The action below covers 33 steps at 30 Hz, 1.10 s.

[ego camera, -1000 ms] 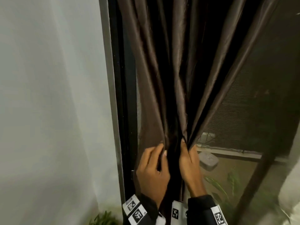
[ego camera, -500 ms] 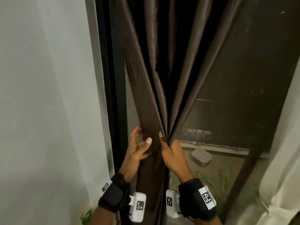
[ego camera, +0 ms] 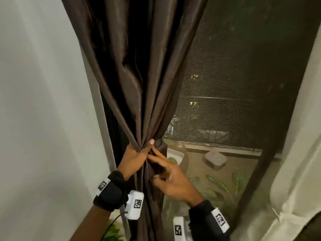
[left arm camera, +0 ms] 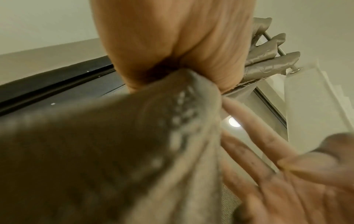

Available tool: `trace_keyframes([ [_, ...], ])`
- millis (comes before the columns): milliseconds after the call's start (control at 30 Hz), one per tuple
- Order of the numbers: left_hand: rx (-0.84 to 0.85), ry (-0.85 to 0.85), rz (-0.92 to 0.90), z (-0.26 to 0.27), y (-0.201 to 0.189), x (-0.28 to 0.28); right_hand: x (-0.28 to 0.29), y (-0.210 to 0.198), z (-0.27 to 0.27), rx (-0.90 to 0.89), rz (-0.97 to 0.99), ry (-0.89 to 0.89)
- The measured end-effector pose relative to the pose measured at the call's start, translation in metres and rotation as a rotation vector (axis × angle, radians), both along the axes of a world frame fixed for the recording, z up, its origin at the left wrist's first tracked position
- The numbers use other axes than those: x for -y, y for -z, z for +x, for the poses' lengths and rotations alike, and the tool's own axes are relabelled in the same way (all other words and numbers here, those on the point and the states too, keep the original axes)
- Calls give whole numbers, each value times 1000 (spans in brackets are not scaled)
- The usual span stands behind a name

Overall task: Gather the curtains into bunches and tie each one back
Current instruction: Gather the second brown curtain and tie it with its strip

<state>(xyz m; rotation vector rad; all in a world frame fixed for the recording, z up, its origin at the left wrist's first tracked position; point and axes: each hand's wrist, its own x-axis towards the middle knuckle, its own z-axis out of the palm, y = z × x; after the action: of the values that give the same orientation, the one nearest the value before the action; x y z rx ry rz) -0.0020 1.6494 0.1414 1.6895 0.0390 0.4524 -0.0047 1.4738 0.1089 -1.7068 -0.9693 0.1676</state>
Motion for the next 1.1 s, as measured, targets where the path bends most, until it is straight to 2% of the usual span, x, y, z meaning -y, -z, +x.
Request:
trace_keyframes([
  [67,-13,53,-1,-6,-1,-3,13,-3,15,-118,233,213],
  [133,-60,102,-5,-10,0,-4,22,-3,30,-123,255,479],
  [167,-76,123,-28,-10,3,-5,24,-5,35,-119,221,526],
  [200,-81,138,-53,-11,3,-6,25,-8,38,-147,186,478],
  [333,-121,164,-173,-14,3,-6,23,-13,46,-401,126,12],
  [400,-142,171,-203,-14,2,-6,26,-7,47,-471,49,-103],
  [467,-141,153,-225,-15,2,-5,30,-2,47,-465,-85,-165],
  [567,-136,119,-248,-15,4,-5,37,6,44,-337,-316,-201],
  [633,-130,110,-275,-15,5,-6,39,10,38,-296,-390,-231],
  [733,-103,110,-320,-15,6,-7,39,22,35,-373,-384,-196],
  [800,-98,111,-329,-16,7,-7,37,34,32,-406,-479,-205],
  [867,-101,116,-319,-14,7,-6,32,48,29,-354,-577,-219],
  [967,-97,111,-296,-13,6,-3,31,68,33,-309,-553,-146],
  [1100,-81,109,-238,-12,5,-6,48,63,42,-304,-506,0],
])
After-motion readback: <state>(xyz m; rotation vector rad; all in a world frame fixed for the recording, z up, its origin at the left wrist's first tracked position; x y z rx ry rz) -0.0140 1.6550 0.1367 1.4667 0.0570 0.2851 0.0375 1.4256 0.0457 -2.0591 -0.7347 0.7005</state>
